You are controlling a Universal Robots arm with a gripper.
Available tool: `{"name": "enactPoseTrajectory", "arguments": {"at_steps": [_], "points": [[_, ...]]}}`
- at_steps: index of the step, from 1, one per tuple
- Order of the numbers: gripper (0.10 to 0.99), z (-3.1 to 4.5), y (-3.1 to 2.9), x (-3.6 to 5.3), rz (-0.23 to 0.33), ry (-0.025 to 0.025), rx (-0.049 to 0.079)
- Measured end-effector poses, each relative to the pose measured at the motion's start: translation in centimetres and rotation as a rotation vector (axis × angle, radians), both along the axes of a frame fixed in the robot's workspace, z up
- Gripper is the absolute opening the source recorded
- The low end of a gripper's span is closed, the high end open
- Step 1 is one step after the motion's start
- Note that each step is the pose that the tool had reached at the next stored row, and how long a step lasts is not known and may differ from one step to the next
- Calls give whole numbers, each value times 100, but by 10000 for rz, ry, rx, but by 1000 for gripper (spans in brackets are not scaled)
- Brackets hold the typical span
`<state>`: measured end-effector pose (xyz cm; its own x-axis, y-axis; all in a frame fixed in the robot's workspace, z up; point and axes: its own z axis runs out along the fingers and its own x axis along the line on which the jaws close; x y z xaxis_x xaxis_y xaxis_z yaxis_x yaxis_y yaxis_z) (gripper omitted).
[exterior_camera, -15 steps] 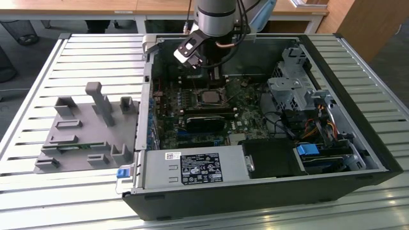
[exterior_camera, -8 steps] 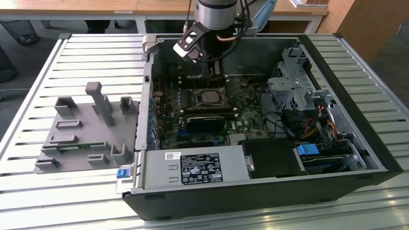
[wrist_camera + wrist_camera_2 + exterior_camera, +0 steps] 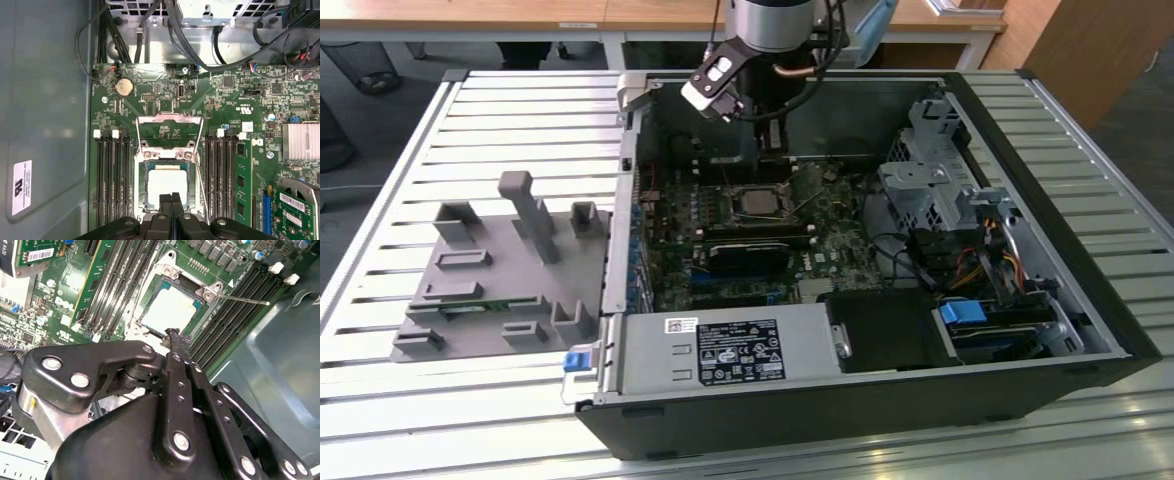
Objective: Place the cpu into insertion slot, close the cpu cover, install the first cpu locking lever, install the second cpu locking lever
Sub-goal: 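Close the cpu cover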
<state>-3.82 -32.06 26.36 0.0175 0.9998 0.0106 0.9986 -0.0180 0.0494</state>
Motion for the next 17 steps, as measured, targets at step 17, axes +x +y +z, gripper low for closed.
{"name": "enactPoseTrajectory", "arguments": {"at_steps": [17], "points": [[106,0,-77,191,-1,0,0]]}}
